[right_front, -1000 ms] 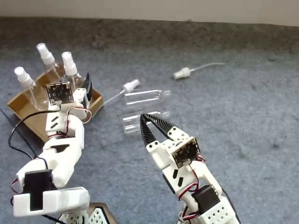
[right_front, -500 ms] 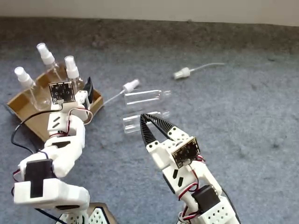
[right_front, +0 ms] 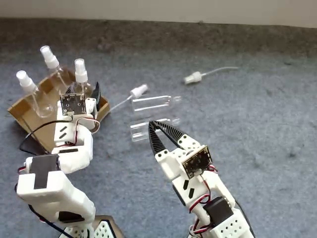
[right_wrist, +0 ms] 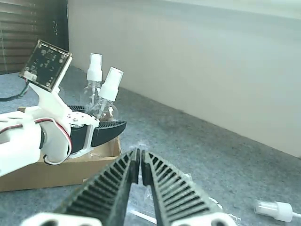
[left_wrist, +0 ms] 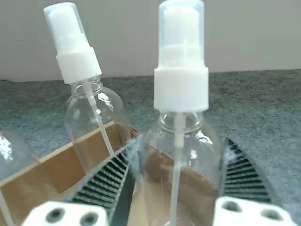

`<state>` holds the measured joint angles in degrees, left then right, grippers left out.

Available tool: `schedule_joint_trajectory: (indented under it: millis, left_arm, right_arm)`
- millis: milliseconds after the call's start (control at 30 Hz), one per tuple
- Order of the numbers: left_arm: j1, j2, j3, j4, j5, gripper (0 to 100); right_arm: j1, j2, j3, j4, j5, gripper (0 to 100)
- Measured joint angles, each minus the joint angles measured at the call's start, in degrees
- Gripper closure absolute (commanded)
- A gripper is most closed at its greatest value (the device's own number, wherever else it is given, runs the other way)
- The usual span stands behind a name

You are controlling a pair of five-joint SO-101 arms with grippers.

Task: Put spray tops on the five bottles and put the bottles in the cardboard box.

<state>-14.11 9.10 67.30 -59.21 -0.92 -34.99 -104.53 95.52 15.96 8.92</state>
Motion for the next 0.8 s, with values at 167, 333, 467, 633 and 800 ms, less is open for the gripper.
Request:
schedule_joint_trajectory:
  millis: [167,333,467,633,800]
  left_arm:
    - [0.0,0.3,0.0,-0.5,-0.1,85]
    - [0.0,0.3,0.0,-0.5,-0.1,85]
    - [0.0,0.3,0.0,-0.5,-0.1,85]
    - [0.0,0.3,0.0,-0.5,-0.1,85]
    - [0.0,0.4,2.3,-3.7,-0.1,85]
  right_arm:
    - [0.0,0.0,0.0,0.0,0.0,99.4]
    - [0.0,0.0,0.0,0.0,0.0,99.4]
    - [0.0,0.0,0.0,0.0,0.0,99.4]
    - [0.0,0.0,0.0,0.0,0.0,99.4]
    - [0.0,0.0,0.0,0.0,0.0,99.4]
